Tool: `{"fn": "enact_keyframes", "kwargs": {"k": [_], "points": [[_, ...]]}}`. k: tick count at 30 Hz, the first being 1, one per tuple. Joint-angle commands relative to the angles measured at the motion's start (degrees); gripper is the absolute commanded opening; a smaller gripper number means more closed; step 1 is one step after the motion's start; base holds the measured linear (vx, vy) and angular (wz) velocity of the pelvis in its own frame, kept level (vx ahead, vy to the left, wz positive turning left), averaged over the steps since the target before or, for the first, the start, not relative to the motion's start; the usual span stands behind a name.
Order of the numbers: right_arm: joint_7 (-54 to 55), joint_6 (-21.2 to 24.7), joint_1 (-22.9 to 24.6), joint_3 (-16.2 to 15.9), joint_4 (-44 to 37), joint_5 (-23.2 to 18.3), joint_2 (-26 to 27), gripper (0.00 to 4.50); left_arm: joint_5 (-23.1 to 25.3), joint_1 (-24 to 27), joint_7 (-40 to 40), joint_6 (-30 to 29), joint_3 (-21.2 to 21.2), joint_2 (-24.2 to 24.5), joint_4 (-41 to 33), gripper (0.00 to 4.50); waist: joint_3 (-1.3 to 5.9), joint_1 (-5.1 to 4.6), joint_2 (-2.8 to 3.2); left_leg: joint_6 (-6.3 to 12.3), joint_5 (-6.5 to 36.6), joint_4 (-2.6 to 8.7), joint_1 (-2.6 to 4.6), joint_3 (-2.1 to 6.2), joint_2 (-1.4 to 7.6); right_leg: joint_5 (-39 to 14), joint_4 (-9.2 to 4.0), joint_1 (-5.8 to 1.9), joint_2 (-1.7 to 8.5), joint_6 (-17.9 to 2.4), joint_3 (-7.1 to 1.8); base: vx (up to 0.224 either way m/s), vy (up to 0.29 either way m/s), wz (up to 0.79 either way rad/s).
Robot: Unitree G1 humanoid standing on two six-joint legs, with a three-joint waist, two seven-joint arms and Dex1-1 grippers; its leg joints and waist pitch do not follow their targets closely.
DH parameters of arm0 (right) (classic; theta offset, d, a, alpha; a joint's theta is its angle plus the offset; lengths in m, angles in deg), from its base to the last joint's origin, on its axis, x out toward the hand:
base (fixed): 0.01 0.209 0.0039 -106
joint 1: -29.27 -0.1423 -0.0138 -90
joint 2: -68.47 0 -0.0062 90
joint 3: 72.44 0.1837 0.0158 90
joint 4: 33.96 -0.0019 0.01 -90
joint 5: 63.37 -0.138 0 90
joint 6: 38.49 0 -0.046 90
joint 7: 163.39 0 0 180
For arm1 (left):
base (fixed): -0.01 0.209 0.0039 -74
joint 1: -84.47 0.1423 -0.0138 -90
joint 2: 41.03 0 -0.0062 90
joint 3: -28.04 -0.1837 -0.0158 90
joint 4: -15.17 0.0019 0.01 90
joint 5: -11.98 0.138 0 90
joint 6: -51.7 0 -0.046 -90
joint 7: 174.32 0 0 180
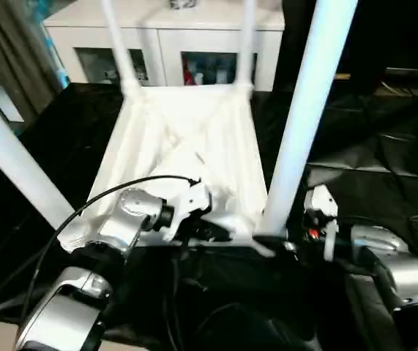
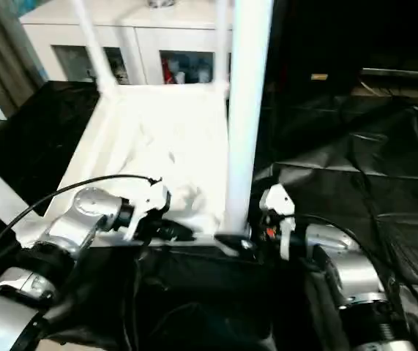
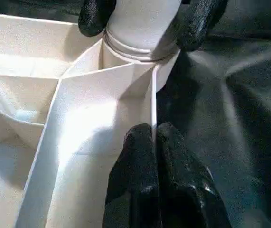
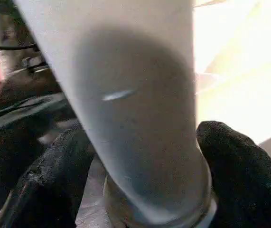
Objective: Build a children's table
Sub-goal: Rotate leg to tighten
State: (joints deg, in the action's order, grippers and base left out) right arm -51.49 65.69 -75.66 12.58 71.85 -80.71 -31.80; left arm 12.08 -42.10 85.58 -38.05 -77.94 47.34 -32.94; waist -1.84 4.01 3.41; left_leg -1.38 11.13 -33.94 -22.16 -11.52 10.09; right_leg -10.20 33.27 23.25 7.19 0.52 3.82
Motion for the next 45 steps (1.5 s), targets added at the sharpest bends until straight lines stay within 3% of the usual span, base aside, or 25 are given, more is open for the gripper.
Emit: {"fn": "enact_keyframes", "kwargs": {"k": [1, 3, 5, 11, 14, 16, 18, 20, 22, 24, 26, 27, 28, 29, 30, 32, 33, 34, 35, 38, 40, 42, 45], "points": [[-1.36, 0.86, 0.75, -0.79, -0.55, -0.43, -0.66, 3.54, -1.88, 0.17, 3.33, -0.6, -0.52, -0.21, -1.1, 0.0, 3.24, 0.24, -1.0, 7.63, 8.62, 3.87, 1.17, 0.86, 3.28, -5.9, -2.55, -2.8, 1.7, -17.0, -1.57, 0.0, 0.0, 0.0], [-2.36, 1.01, 0.78, -1.05, -0.49, -0.35, -0.9, 3.44, -2.05, 0.17, 4.05, -0.93, -0.6, 0.0, -1.27, 0.0, 3.09, 0.28, -1.07, 5.76, 10.98, 4.17, 1.24, 0.88, 3.3, -8.22, -2.83, -2.77, 1.71, -16.29, -1.7, 0.0, 0.0, 0.0], [-2.88, 1.78, 0.91, -1.23, -0.79, -0.72, -0.76, 3.24, -2.06, 0.18, 3.96, -0.87, -0.7, -0.01, -1.4, 0.0, 3.17, 0.36, -1.08, 5.19, 10.75, 4.19, 1.3, 0.92, 3.3, -8.04, -2.79, -2.81, 1.76, -16.02, -1.75, 0.0, 0.0, 0.0], [-3.19, 2.74, 2.04, -2.19, -1.95, -1.54, -0.43, 2.76, -1.87, 0.53, 3.06, -1.01, -0.86, 0.0, -1.96, 0.0, 3.45, 0.75, -1.14, 6.48, 7.05, 3.75, 1.13, 0.89, 3.16, -3.53, -2.25, -2.95, 1.78, -16.41, -1.71, 0.0, 0.0, 0.0], [-0.92, 2.31, 3.1, -1.98, -2.34, -0.95, 0.72, 2.71, -0.68, -0.08, -1.25, -0.11, -0.32, -0.81, -0.59, 0.0, 3.4, 0.98, -1.19, 6.65, 7.41, 3.68, 1.03, 0.89, 3.11, -4.21, -2.33, -2.91, 1.84, -16.18, -1.71, 0.0, 0.0, 0.0], [9.66, 0.4, 2.92, -0.66, 1.24, 2.98, 4.62, 2.69, 1.15, -2.05, -10.34, -0.12, 0.98, -3.18, 2.74, 0.0, 3.17, 0.79, -1.05, 5.55, 9.25, 3.93, 1.02, 0.91, 3.13, -7.26, -2.72, -2.59, 1.81, -15.4, -1.77, 0.0, 0.0, 0.0], [17.29, -0.85, 2.28, 0.55, 4.16, 5.19, 7.55, 2.64, 1.64, -3.01, -14.92, -0.66, 1.69, -4.93, 4.2, 0.0, 2.7, 0.19, -1.07, 1.36, 15.45, 4.61, 1.54, 1.15, 2.82, -17.51, -3.95, -2.32, 1.95, -12.87, -1.74, -0.026, 0.0, 0.0], [19.72, -0.83, 2.07, 0.89, 4.98, 5.7, 8.56, 2.57, 2.17, -3.33, -17.17, -0.5, 1.77, -5.62, 4.75, 0.0, 2.53, -0.37, -1.13, -0.28, 18.05, 5.06, 1.4, 1.6, 2.74, -22.07, -4.38, -2.6, 2.05, -10.81, -1.67, -0.053, 0.005, -0.02], [26.7, 0.27, 1.79, 1.37, 6.05, 6.67, 12.36, 2.54, 2.82, -4.55, -25.25, -1.83, 2.68, -9.15, 6.6, 0.0, 2.4, -1.02, -0.92, -0.65, 20.51, 5.21, 1.64, 1.61, 2.8, -23.19, -4.74, -2.21, 1.8, -10.03, -1.76, 0.0, 0.0, 0.0], [31.85, 0.43, 1.25, 1.98, 6.51, 7.41, 15.55, 2.53, 2.53, -5.19, -28.67, -2.65, 3.2, -11.44, 7.49, 0.0, 1.73, -1.88, -0.75, -1.84, 25.67, 5.56, 2.03, 1.85, 2.47, -29.77, -5.69, -1.85, 1.73, -8.09, -1.39, 0.0, 0.0, 0.0], [38.36, 0.54, -0.12, 3.26, 7.72, 7.97, 19.42, 2.52, 3.02, -5.57, -31.94, -3.06, 3.09, -13.59, 8.1, 0.0, 1.71, -2.54, -0.72, -2.44, 28.33, 5.49, 2.53, 2.21, 2.28, -34.26, -6.34, -1.49, 1.85, -6.24, -1.17, 0.0, 0.0, 0.0], [42.92, 0.14, -1.37, 3.67, 9.0, 9.21, 21.97, 2.52, 3.63, -5.69, -33.8, -2.83, 2.77, -15.21, 8.57, 0.0, 1.74, -2.91, 0.08, -2.86, 29.44, 5.52, 2.68, 2.59, 2.18, -35.39, -6.42, -1.41, 1.87, -5.6, -0.99, 0.0, 0.0, 0.0], [43.83, -0.55, -1.85, 3.2, 9.47, 9.85, 22.76, 2.52, 3.88, -5.66, -34.14, -2.51, 2.39, -15.84, 8.69, 0.0, 1.62, -3.23, -0.25, -2.9, 30.21, 5.63, 2.55, 2.62, 2.2, -35.98, -6.7, -1.43, 1.74, -5.13, -0.83, 0.0, 0.0, 0.0], [43.9, -0.62, -1.89, 3.16, 9.51, 9.91, 22.83, 2.87, 3.9, -5.66, -34.17, -2.48, 2.36, -15.9, 8.7, 0.0, 1.83, -3.55, -0.46, -2.67, 30.1, 5.76, 2.18, 2.96, 2.15, -35.47, -6.61, -2.08, 1.84, -4.48, -0.52, 0.0, 0.0, 0.0], [40.41, -2.42, -1.79, 1.73, 8.61, 9.2, 23.17, 3.08, 4.36, -5.42, -33.07, -1.36, 1.21, -16.39, 8.4, 0.0, 1.9, -3.61, -0.02, -1.96, 29.99, 5.91, 2.33, 2.8, 2.26, -33.75, -6.91, -1.97, 1.79, -4.64, -0.64, 0.0, 0.0, 0.0], [38.77, -2.43, -1.38, 2.25, 7.4, 7.38, 23.14, 3.22, 4.5, -5.21, -31.33, -0.22, 0.34, -16.4, 8.05, 0.0, 2.05, -3.45, -0.11, -0.81, 28.47, 5.87, 2.42, 2.46, 2.23, -30.76, -6.88, -1.74, 1.75, -5.95, -1.06, 0.0, 0.0, 0.0], [37.44, -1.77, -0.96, 2.92, 6.22, 6.13, 22.58, 3.42, 4.69, -5.05, -29.67, 0.72, -0.2, -16.06, 7.74, 0.0, 2.04, -3.43, -0.02, -0.31, 27.38, 5.98, 2.11, 2.39, 2.32, -28.77, -6.61, -1.97, 1.77, -6.89, -1.21, 0.0, 0.0, 0.0], [37.33, -1.73, -0.91, 2.96, 6.09, 6.08, 22.51, 3.42, 4.74, -5.03, -29.52, 0.83, -0.24, -16.01, 7.72, 0.0, 2.01, -3.37, 1.0, -0.45, 27.18, 6.1, 1.96, 2.54, 2.4, -27.67, -6.31, -2.16, 1.85, -7.32, -1.24, 0.0, 0.0, 0.0], [36.43, -1.95, -0.56, 2.92, 5.4, 6.33, 21.48, 3.58, 5.0, -4.98, -28.79, 1.45, -0.51, -15.62, 7.65, 0.0, 2.18, -3.46, 0.38, -0.47, 26.68, 6.11, 1.8, 2.4, 2.47, -25.42, -6.23, -2.33, 1.68, -7.84, -1.22, 0.0, 0.0, 0.0], [33.63, -2.39, 0.67, 3.33, 3.5, 6.36, 18.76, 3.75, 5.48, -5.0, -27.98, 2.65, -0.74, -14.75, 7.88, 0.0, 2.36, -3.1, 0.55, 0.65, 24.4, 5.88, 1.72, 1.99, 2.51, -20.92, -5.71, -2.57, 1.79, -9.86, -1.56, 0.0, 0.0, 0.0], [27.93, -2.3, 2.86, 4.16, 0.45, 4.56, 13.75, 3.75, 5.35, -4.93, -26.62, 3.83, -0.69, -13.87, 7.98, 0.0, 2.59, -2.58, 0.43, 1.67, 22.04, 5.66, 1.76, 1.75, 2.62, -17.98, -5.45, -2.88, 1.83, -10.79, -1.66, 0.0, 0.0, 0.0], [22.79, -2.33, 4.88, 5.22, -2.03, 2.91, 8.7, 3.75, 5.21, -4.83, -25.46, 4.58, -0.57, -13.15, 7.86, 0.0, 2.68, -1.49, 0.32, 3.31, 18.95, 5.26, 2.12, 1.23, 2.81, -15.21, -5.27, -2.77, 1.86, -11.95, -1.95, 0.0, 0.0, 0.0], [15.88, -1.86, 7.09, 7.33, -4.98, 0.86, 1.74, 3.75, 4.81, -4.52, -23.34, 5.64, -0.32, -12.24, 7.36, 0.0, 3.16, -0.46, 0.3, 6.08, 12.84, 4.59, 1.58, 1.1, 2.97, -9.73, -4.37, -3.23, 1.95, -13.11, -1.87, 0.035, -0.006, 0.05]]}}
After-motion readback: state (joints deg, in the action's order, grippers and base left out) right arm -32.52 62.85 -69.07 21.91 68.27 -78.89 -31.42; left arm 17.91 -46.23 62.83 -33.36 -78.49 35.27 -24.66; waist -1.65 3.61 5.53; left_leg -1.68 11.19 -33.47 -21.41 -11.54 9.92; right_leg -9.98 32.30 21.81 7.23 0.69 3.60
